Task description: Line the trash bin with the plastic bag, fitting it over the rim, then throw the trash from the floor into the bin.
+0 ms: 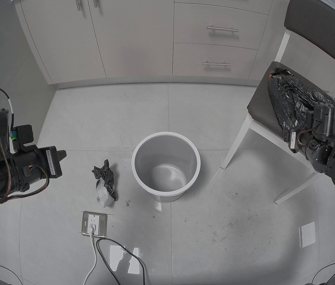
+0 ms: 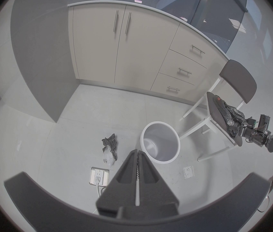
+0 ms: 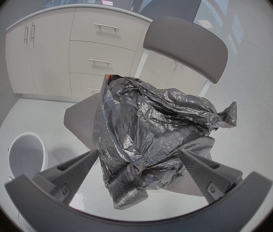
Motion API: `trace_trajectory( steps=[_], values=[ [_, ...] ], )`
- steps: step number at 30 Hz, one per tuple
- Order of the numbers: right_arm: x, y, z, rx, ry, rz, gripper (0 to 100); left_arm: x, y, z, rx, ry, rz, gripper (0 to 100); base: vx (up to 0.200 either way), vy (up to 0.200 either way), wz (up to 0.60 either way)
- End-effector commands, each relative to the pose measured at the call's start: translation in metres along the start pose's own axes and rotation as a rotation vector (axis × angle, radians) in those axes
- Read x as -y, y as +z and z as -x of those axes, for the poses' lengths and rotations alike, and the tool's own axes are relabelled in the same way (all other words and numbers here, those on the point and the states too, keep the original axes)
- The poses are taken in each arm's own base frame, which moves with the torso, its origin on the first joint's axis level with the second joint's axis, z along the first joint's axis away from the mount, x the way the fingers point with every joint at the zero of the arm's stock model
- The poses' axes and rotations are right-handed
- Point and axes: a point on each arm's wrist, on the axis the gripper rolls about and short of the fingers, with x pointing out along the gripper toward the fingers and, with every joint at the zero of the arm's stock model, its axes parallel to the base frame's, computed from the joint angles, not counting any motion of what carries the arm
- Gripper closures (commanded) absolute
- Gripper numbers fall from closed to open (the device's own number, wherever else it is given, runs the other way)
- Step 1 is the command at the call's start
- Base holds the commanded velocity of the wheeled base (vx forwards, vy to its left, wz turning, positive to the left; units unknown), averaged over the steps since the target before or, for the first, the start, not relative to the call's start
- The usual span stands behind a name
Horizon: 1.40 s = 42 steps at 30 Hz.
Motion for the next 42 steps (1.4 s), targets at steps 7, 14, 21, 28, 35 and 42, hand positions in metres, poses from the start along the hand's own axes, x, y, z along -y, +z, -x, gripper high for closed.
trace_trajectory(
  steps=[7, 14, 21, 28, 35, 42],
  values=[
    [-0.003, -0.009, -0.007, -0.026, -0.007, 0.016, 0, 0.0, 0.0, -0.001, -0.003, 0.0, 0.0, 100, 0.0, 0.0, 0.0],
    [-0.005, -0.013, -0.011, -0.038, -0.01, 0.022, 0, 0.001, 0.003, -0.003, 0.015, -0.005, 0.002, 100, 0.0, 0.0, 0.0],
    [-0.006, -0.016, -0.015, -0.048, -0.013, 0.029, 0, 0.002, 0.005, -0.008, 0.044, -0.013, 0.004, 100, 0.0, 0.0, 0.0],
    [-0.004, -0.018, -0.02, -0.047, -0.029, 0.021, 0, 0.002, 0.004, -0.01, 0.04, -0.012, 0.005, 100, 0.0, 0.0, 0.0],
    [-0.001, -0.013, -0.023, 0.001, -0.044, -0.013, 100, 0.002, 0.006, -0.011, 0.053, -0.015, 0.004, 100, 0.0, 0.0, 0.0],
    [-0.003, -0.01, -0.019, 0.017, -0.033, -0.05, 100, 0.004, 0.005, -0.013, 0.056, -0.024, 0.002, 100, 0.0, 0.0, 0.0]
  ],
)
